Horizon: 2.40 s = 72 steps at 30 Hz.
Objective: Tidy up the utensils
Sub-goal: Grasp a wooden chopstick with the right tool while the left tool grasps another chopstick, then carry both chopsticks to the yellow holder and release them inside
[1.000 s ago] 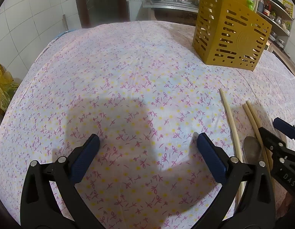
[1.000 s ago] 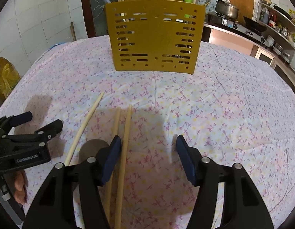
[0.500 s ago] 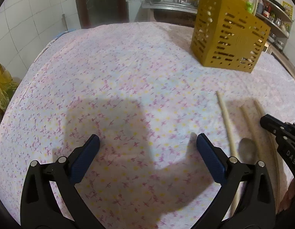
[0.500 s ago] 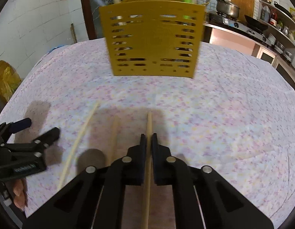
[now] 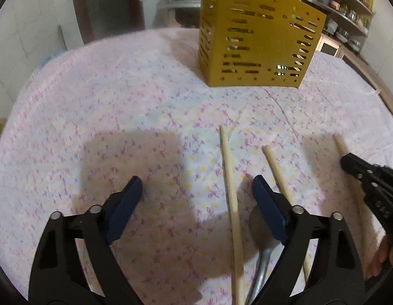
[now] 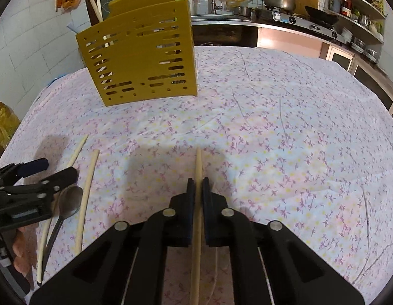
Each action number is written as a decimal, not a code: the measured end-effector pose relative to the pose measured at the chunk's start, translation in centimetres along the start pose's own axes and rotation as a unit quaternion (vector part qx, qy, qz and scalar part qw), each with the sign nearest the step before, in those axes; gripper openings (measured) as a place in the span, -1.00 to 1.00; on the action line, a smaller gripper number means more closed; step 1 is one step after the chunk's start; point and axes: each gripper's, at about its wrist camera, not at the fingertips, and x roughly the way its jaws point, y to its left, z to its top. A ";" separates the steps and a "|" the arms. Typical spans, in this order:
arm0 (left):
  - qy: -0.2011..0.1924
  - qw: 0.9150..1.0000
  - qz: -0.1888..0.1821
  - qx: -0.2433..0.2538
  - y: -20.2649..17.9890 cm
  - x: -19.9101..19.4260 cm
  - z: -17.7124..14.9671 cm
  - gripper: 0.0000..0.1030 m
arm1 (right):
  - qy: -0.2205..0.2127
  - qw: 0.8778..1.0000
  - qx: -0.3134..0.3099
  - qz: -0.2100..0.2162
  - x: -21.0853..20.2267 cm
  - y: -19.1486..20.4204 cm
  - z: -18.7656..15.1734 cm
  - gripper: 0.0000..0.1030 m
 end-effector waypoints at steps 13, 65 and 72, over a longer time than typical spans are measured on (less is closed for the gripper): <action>0.020 0.999 -0.028 0.010 -0.8 0.4 1.7 -0.90 | -0.006 1.000 0.017 0.002 0.5 0.3 0.5 -0.88; -0.365 0.929 -0.044 -0.038 -0.7 -22.4 11.8 -0.92 | -0.389 0.920 0.013 0.042 -17.0 1.3 13.4 -0.88; -0.425 0.902 -0.042 -0.056 -1.8 -20.8 17.6 -0.92 | -0.441 0.896 0.020 0.045 -15.5 1.4 19.2 -0.88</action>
